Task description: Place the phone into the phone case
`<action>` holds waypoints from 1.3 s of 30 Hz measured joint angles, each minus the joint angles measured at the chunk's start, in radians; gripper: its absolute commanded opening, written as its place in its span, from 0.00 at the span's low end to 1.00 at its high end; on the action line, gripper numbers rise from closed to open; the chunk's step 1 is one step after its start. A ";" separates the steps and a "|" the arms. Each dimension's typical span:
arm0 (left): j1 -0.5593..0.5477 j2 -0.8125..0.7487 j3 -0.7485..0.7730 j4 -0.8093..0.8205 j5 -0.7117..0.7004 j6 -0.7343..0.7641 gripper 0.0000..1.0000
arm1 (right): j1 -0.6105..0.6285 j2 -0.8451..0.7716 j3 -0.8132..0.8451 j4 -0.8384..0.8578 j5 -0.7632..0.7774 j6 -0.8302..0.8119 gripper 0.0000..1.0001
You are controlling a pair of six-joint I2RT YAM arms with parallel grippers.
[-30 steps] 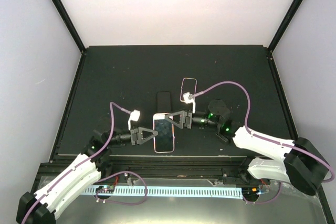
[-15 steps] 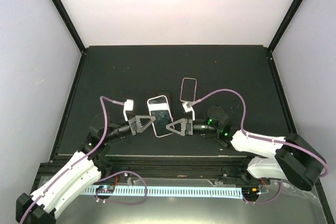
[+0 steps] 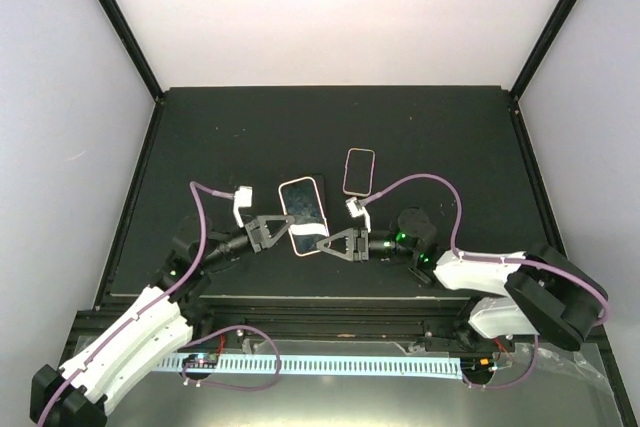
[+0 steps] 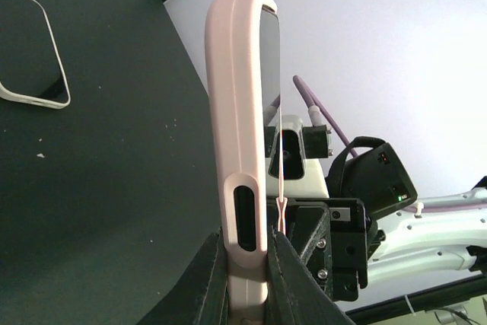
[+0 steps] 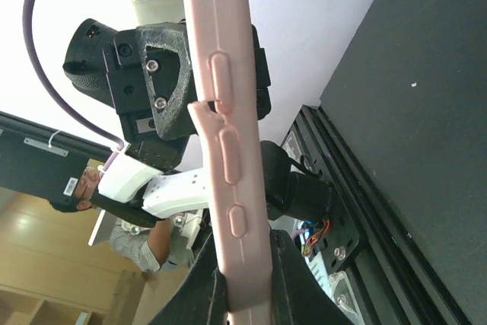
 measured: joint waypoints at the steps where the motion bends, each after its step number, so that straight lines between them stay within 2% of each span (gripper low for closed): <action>1: 0.000 0.000 0.000 0.001 -0.001 -0.001 0.01 | 0.000 0.002 -0.002 0.010 0.000 0.002 0.01; 4: 0.000 0.006 0.004 0.001 -0.002 -0.003 0.02 | 0.000 0.006 -0.009 0.032 0.001 0.010 0.01; 5: 0.000 0.006 0.004 0.002 -0.001 -0.003 0.05 | 0.000 0.008 -0.010 0.037 0.002 0.014 0.01; 9: 0.000 0.019 0.004 0.002 0.001 -0.015 0.29 | 0.000 0.014 -0.026 0.066 0.011 0.039 0.01; 12: 0.000 0.032 0.004 0.006 0.003 -0.019 0.40 | 0.007 0.020 -0.034 0.085 0.032 0.074 0.01; 17: 0.000 0.046 -0.016 0.039 0.021 -0.044 0.45 | 0.009 0.034 -0.039 0.100 0.075 0.117 0.01; 21: 0.000 0.059 -0.065 0.085 0.058 -0.078 0.45 | 0.008 0.045 -0.039 0.099 0.126 0.131 0.01; 24: 0.000 0.077 -0.087 0.092 0.079 -0.096 0.39 | 0.008 0.064 -0.039 0.098 0.148 0.137 0.01; 26: 0.000 0.084 -0.094 0.098 0.087 -0.105 0.31 | 0.008 0.079 -0.039 0.098 0.158 0.142 0.01; 30: 0.002 0.100 -0.097 0.096 0.081 -0.114 0.04 | 0.008 0.089 -0.037 0.111 0.163 0.152 0.01; 31: 0.003 0.107 -0.097 0.095 0.081 -0.111 0.02 | 0.008 0.090 -0.037 0.114 0.164 0.151 0.01; 36: 0.006 0.129 -0.096 0.087 0.074 -0.118 0.02 | 0.005 0.098 -0.037 0.097 0.169 0.147 0.01; 37: 0.006 0.131 -0.096 0.082 0.074 -0.117 0.03 | 0.005 0.098 -0.037 0.093 0.170 0.147 0.01; 39: 0.006 0.129 -0.096 0.071 0.074 -0.115 0.13 | 0.005 0.098 -0.037 0.085 0.170 0.145 0.01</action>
